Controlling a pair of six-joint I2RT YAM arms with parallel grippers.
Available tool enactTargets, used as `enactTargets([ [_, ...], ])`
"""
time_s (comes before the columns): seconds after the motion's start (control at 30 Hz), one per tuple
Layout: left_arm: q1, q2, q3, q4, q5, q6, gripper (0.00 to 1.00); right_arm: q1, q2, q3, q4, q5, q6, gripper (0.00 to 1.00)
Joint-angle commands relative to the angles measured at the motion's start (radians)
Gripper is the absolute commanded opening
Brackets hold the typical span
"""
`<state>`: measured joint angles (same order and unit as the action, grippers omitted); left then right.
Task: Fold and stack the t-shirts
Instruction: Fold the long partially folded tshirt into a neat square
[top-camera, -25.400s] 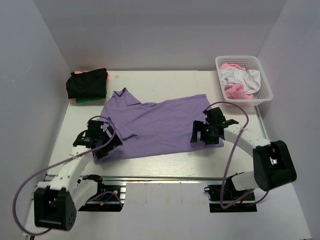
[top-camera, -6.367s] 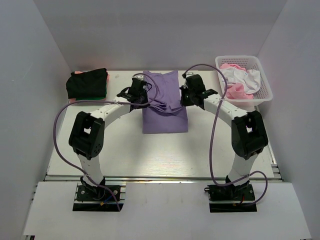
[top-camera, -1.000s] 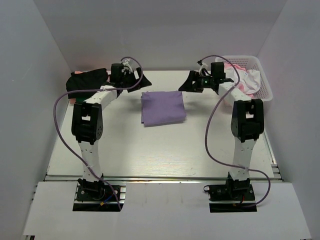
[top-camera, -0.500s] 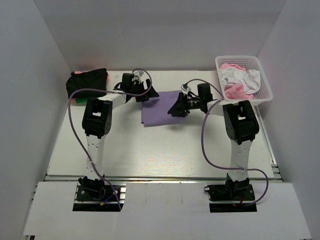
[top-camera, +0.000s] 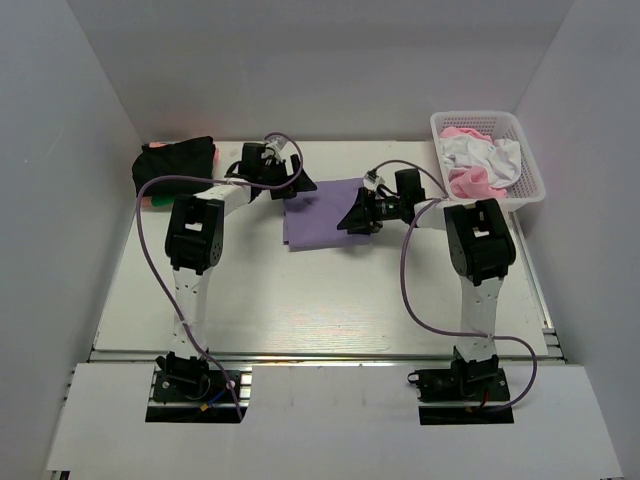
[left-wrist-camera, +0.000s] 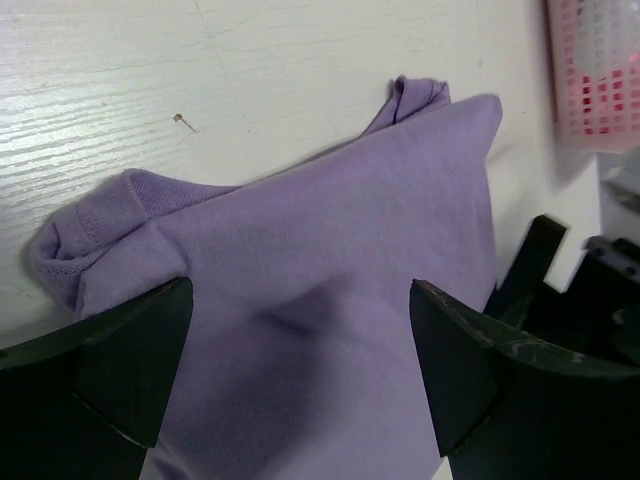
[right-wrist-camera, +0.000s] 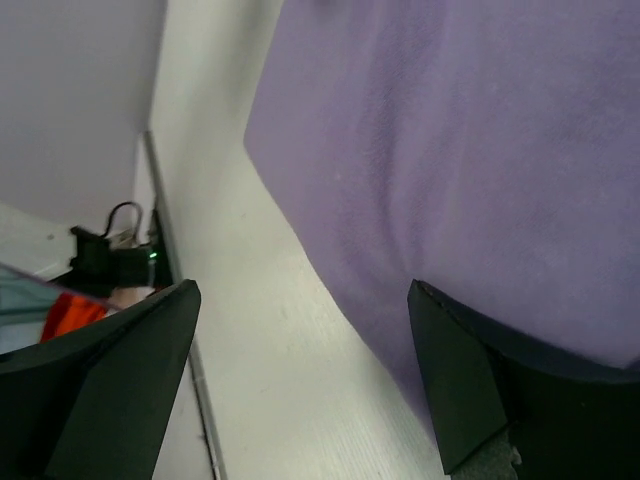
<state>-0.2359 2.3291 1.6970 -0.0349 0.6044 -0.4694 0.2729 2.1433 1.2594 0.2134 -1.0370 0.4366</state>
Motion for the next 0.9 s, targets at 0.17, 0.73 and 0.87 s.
enactTargets([
  [0.17, -0.022, -0.233, -0.011, -0.088, -0.175, 0.107, 1.00, 0.002, -0.383, -0.062, -0.132, 0.345, -0.188, 0.90],
  [0.73, -0.088, -0.288, -0.161, -0.344, -0.427, 0.158, 1.00, -0.004, -0.821, -0.314, -0.315, 1.034, -0.131, 0.90],
  [0.87, -0.097, -0.246, -0.171, -0.353, -0.427, 0.149, 1.00, -0.008, -0.842, -0.307, -0.347, 1.120, -0.125, 0.90],
])
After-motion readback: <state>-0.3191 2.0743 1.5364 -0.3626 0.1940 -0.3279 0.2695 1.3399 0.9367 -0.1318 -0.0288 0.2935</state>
